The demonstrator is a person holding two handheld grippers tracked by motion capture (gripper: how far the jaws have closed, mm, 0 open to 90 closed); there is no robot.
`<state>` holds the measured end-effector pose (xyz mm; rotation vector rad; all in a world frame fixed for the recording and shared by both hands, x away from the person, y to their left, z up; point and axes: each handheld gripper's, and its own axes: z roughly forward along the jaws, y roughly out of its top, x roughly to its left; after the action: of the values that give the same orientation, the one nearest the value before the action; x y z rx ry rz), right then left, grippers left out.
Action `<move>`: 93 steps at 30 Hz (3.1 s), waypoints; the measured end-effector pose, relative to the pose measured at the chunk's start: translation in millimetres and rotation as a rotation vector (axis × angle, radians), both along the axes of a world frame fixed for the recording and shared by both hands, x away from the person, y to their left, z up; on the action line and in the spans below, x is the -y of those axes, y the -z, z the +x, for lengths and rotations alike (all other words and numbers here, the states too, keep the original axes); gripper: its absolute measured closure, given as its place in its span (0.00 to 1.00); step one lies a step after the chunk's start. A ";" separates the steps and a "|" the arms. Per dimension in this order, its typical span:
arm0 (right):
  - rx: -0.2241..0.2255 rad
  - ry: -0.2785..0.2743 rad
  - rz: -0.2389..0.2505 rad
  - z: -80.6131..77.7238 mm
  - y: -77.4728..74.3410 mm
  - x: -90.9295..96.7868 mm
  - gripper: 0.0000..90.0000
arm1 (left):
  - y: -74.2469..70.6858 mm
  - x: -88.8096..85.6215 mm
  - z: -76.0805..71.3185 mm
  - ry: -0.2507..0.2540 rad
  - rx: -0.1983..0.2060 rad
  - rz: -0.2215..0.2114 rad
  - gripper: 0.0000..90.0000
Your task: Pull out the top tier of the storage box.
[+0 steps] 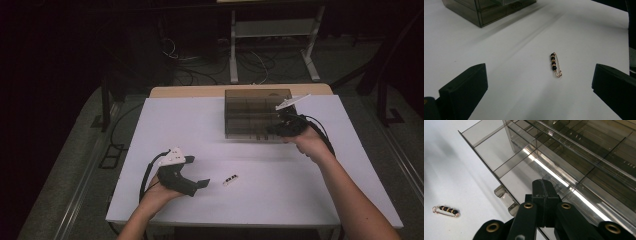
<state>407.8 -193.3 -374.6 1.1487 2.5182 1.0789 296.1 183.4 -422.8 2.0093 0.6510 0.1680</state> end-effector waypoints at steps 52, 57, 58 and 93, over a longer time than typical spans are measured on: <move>0.029 -0.008 0.047 -12.4 -6.2 6.9 0.96 | 0.3 0.4 0.2 0.001 0.000 0.004 0.00; 0.047 -0.005 0.068 -17.9 -12.3 12.1 0.93 | 0.4 0.7 0.3 0.002 -0.001 0.005 0.00; 0.053 -0.008 0.071 -19.5 -13.5 13.1 0.93 | 0.4 0.7 0.3 0.002 0.000 0.006 0.00; 0.143 -0.003 0.117 -77.2 -1.8 41.3 0.42 | 1.9 2.1 -0.4 0.009 0.001 0.020 0.00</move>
<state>330.6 -234.6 -372.8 1.0548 2.3761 1.2758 295.8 181.2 -424.7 2.0305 0.6415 0.1707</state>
